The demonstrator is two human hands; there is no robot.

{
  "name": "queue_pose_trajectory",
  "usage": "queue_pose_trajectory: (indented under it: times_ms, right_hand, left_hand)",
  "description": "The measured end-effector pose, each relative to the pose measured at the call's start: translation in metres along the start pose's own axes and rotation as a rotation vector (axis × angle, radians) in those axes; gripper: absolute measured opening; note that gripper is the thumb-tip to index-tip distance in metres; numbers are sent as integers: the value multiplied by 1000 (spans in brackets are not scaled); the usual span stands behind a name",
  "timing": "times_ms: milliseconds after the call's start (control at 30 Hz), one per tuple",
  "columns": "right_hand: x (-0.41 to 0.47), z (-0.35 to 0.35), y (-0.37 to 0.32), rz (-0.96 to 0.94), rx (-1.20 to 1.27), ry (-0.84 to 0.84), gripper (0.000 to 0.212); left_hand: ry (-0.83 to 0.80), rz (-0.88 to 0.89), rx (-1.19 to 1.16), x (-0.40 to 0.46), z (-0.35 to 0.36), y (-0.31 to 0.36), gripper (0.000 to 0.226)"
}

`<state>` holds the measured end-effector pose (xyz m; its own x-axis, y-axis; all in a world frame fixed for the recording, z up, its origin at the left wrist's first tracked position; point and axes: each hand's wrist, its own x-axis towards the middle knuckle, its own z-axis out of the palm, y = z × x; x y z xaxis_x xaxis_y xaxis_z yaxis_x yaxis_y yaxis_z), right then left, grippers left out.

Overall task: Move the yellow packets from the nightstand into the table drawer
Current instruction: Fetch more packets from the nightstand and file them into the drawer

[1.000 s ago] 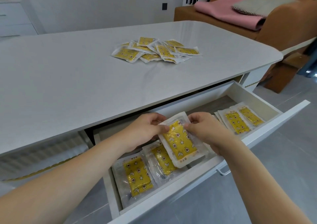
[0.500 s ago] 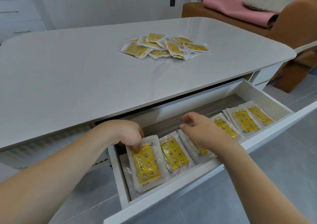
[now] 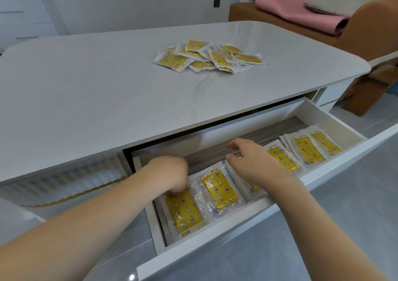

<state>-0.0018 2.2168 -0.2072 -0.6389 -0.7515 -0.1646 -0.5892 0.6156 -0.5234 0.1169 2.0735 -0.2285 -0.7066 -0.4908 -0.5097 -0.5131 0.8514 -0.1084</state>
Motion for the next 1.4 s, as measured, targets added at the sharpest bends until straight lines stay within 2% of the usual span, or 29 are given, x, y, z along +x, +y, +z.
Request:
queue_pose_trajectory:
  times_ms: [67,167,267,533,733,867,967,1033,1133,1233,1333,1400]
  right_hand:
    - [0,0,1,0,-7,6,39]
    - [-1,0,2,-2,-11,15,39]
    - [-2,0,2,-6,-17,21,39]
    - [-4,1,1,-17,-21,35,39]
    - [-4,1,2,-17,-21,52,39]
    - [-3,-1,4,-18,-23,73,39]
    - [-2,-6,9,-8,-28,101,41]
    - [0,-12,15,14,-33,142,43]
    - [2,-23,26,62,-44,226,44]
    - [5,-36,35,95,-29,292,45]
    - [7,-45,36,109,-5,349,46]
    - [10,-54,31,112,-16,356,45]
  left_hand:
    - [38,13,-3,3,3,1,17]
    - [48,53,-19,7,6,-1,6]
    - [-12,108,-39,10,10,-8,22]
    - [-159,164,19,1,2,-23,18]
    - [-84,139,-22,-3,1,-19,13]
    - [69,145,-4,-11,-10,-10,11]
    - [247,294,-106,-19,-30,5,12]
    - [417,411,-201,-22,-45,15,15]
    - [692,494,-297,-15,-60,25,23]
    - [878,567,-315,-1,-71,38,28]
    - [1005,649,-280,17,-87,51,25]
    - [1021,663,-298,31,-103,55,26]
